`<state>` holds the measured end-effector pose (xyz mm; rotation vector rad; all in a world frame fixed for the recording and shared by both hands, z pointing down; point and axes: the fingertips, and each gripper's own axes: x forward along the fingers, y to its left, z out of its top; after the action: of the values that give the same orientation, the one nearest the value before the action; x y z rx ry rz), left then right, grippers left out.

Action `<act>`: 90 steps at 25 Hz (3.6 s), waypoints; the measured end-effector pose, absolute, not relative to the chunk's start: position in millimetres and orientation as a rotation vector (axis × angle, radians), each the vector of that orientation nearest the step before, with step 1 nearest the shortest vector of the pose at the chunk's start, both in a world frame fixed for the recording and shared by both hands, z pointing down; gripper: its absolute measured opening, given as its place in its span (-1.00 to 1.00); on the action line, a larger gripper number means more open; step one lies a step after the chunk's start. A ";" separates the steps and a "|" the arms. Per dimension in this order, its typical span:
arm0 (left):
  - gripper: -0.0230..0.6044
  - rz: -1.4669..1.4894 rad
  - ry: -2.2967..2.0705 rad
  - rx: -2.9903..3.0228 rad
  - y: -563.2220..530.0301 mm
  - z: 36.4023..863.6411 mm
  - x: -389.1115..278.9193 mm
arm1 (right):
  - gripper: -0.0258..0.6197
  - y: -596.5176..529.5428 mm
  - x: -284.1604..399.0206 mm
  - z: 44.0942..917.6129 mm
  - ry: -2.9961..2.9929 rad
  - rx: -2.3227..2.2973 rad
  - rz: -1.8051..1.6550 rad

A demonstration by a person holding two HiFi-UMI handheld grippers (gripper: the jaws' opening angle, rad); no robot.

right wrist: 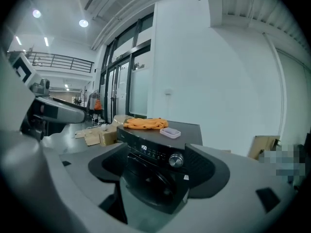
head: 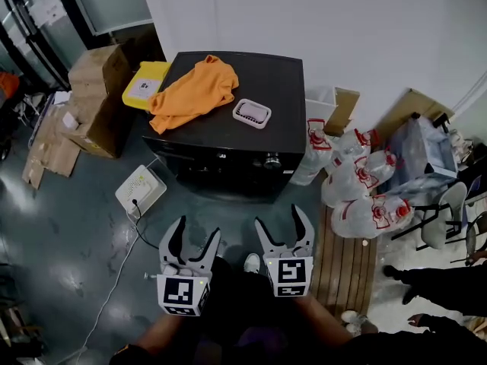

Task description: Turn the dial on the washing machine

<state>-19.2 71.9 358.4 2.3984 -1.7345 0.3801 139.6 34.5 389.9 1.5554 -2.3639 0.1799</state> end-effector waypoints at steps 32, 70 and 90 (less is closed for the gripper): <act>0.05 0.483 -1.562 2.516 -85.6 439.2 -72.6 | 0.04 -106.3 135.6 505.6 -1.945 1.670 0.274; 0.05 0.591 -1.476 2.359 -126.7 508.2 -43.4 | -0.07 -170.3 162.0 577.7 -2.160 1.659 0.869; 0.04 0.577 -1.507 2.394 -117.8 491.2 -50.9 | -0.08 -166.6 152.2 570.9 -1.897 1.549 0.280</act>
<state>-50.9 -117.8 491.2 2.3941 -1.5075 0.5769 152.2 -166.6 570.9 1.5492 -1.8967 0.2798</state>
